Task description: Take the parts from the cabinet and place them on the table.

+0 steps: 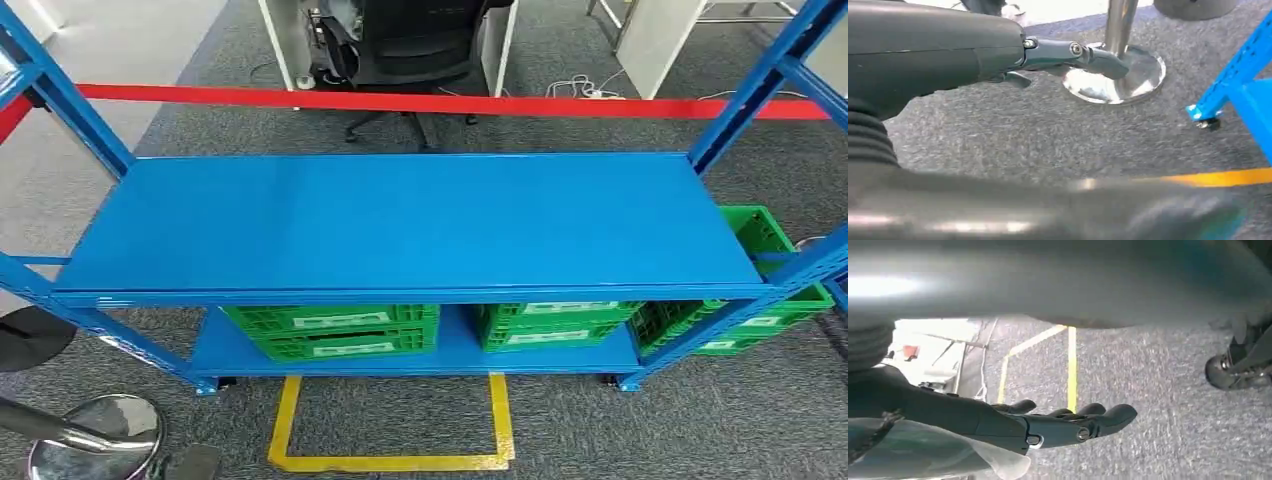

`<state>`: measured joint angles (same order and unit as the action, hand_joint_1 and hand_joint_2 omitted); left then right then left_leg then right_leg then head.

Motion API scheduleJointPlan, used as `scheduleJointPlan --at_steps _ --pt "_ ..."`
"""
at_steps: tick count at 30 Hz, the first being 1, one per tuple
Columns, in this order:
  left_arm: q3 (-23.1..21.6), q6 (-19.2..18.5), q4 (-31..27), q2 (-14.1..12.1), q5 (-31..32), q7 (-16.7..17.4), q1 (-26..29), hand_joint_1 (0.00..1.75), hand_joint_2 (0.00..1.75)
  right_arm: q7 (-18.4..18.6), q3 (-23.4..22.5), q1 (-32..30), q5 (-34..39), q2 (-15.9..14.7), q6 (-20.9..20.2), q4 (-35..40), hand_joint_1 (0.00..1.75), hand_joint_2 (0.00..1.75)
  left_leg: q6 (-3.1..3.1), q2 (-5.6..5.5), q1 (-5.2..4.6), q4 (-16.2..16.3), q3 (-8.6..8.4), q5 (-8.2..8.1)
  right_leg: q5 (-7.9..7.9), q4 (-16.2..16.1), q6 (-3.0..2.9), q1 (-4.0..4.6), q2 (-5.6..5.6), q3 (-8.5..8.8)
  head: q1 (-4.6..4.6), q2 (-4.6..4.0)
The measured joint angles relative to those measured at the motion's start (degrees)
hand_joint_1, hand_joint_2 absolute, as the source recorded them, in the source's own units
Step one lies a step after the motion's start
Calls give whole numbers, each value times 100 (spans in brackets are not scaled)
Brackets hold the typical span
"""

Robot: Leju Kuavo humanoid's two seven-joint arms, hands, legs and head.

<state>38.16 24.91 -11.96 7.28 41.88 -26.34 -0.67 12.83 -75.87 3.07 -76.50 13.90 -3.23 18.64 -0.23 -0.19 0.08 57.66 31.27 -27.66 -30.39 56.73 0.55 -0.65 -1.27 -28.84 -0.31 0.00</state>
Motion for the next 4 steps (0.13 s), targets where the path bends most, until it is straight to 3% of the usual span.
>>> scheduleJointPlan --at_steps 1,2,3,4 --pt "2 -101 0 0 -40 -4 0 0 175 0 0 6 0 0 24 0 0 175 0 0 -1 1 0 0 -1 -1 16 -2 0 0 -2 0" --pt "9 -205 0 -2 -120 -30 -1 0 0 -2 0 11 22 0 24 0 0 175 1 0 -2 2 0 0 -2 -1 25 -3 0 0 -2 0" --pt "26 -292 0 -2 -194 -59 -1 0 0 0 -2 20 46 0 13 -2 0 175 1 0 -2 2 -1 0 -2 -1 25 -3 -1 -2 -2 0" --pt "54 -347 0 -2 -251 -61 -1 0 0 0 -4 29 55 0 4 -2 0 0 1 0 -2 2 -1 0 -2 -1 26 -2 -1 -3 -2 0"
